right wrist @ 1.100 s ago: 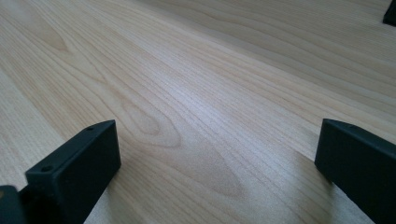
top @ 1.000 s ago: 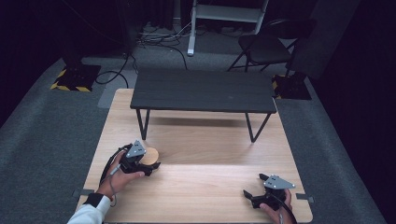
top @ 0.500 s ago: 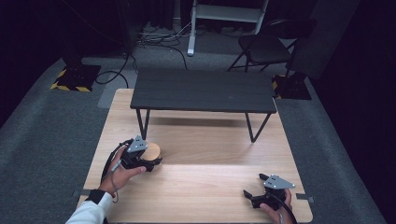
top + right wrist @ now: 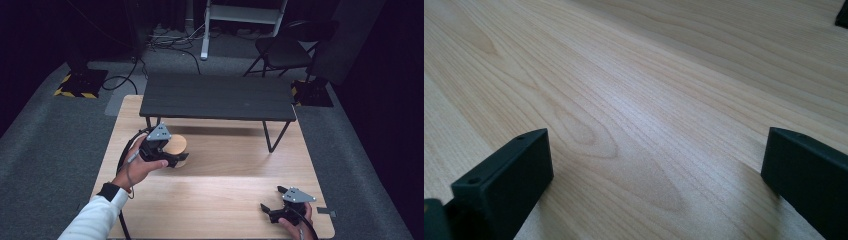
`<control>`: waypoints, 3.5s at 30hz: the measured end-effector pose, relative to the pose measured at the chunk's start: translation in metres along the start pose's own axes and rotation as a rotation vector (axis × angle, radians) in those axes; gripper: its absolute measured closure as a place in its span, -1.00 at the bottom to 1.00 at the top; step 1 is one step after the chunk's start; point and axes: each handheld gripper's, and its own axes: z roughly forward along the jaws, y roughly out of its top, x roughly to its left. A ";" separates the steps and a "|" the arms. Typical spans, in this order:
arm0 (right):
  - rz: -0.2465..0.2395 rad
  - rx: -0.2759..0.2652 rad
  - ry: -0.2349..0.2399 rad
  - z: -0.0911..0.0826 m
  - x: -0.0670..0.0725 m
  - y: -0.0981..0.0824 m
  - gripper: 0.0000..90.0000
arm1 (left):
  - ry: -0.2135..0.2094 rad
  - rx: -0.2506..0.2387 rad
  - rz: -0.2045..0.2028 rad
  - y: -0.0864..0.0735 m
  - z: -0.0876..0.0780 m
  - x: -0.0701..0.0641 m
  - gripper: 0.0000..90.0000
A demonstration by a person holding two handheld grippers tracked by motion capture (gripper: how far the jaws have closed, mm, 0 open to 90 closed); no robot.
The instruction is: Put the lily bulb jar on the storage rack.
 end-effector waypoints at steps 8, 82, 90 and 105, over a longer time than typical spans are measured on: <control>-0.001 0.000 0.001 0.000 0.000 0.000 -1.00 | -0.009 -0.027 0.050 0.053 0.000 0.003 -0.43; -0.011 0.000 0.019 0.000 -0.003 0.000 -1.00 | -0.016 -0.122 0.004 0.129 0.060 0.037 -0.99; -0.010 0.000 0.018 0.000 -0.003 0.000 -1.00 | 0.041 -0.170 -0.008 0.081 0.028 0.007 -0.99; -0.010 -0.001 0.018 0.000 -0.003 0.000 -1.00 | 0.100 -0.153 0.006 0.011 0.013 -0.030 -0.99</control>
